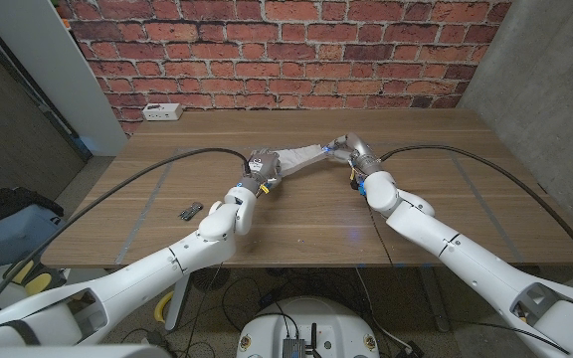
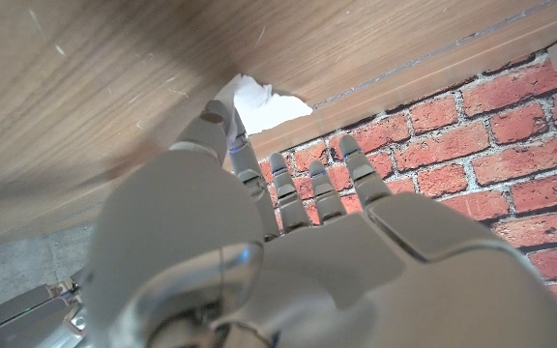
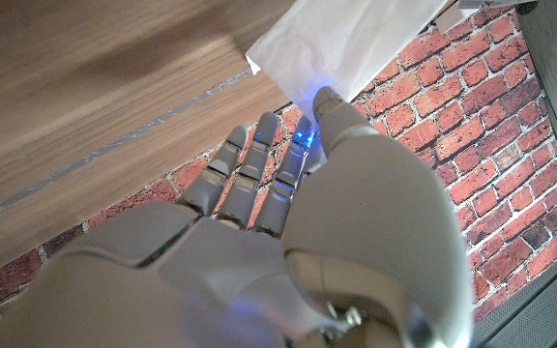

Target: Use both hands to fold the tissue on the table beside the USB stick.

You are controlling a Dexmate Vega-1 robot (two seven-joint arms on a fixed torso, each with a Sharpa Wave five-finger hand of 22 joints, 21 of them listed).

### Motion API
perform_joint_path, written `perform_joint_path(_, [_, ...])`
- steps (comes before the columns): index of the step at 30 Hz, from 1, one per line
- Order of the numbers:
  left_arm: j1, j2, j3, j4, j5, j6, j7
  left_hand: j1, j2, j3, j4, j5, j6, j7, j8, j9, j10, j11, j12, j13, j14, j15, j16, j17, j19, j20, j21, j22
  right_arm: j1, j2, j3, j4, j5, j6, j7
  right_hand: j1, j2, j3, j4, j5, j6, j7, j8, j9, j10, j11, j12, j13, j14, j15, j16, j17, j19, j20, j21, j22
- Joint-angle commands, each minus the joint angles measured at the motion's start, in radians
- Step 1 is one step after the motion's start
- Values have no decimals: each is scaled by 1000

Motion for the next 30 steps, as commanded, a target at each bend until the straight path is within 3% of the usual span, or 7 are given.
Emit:
perform_joint_path(1, [24, 1, -45, -2, -71, -60, 66, 1, 21, 6, 6, -2, 12, 4, -5, -3, 14, 5, 7, 2, 15, -9, 7, 0, 4, -2, 6, 3, -9, -12, 9, -15, 8, -13, -11, 10, 0, 8, 1, -2, 114, 117, 4, 3, -4, 1, 11, 6, 5, -147, 0, 1, -2, 1, -3, 5])
perform_joint_path(14, [23, 44, -60, -93, -77, -67, -3, -2, 35, 13, 5, -4, 28, 39, -21, -20, 45, 2, 8, 0, 21, -18, 0, -2, 3, -8, 11, 5, -34, -45, 32, -74, -2, -36, -34, 5, 0, 12, 5, -8, 109, 107, 4, 9, -18, 3, 12, 10, -2, -145, 0, 12, -6, 2, -5, 6])
perform_joint_path(25, [36, 71, -63, -175, -19, -48, -50, -1, 38, 18, 2, -3, 36, 36, -33, -30, 57, -3, 7, -1, 31, -29, -2, -2, 4, -16, 15, 5, -21, -50, 20, -84, -27, -34, -23, -3, -2, 21, 8, -12, 108, 104, 7, 14, -27, 0, 13, 13, -6, -141, -12, 9, -9, 7, -7, 6])
perform_joint_path(30, [52, 79, -76, -205, -9, -41, -63, -2, 35, 20, -2, -2, 51, 46, -38, -38, 76, -10, 9, -2, 37, -36, -3, -3, 3, -21, 17, 5, -18, -49, 21, -87, -30, -35, -20, -7, -5, 28, 8, -14, 110, 104, 9, 17, -29, 4, 15, 15, -3, -138, -19, 5, -13, 11, -9, 6])
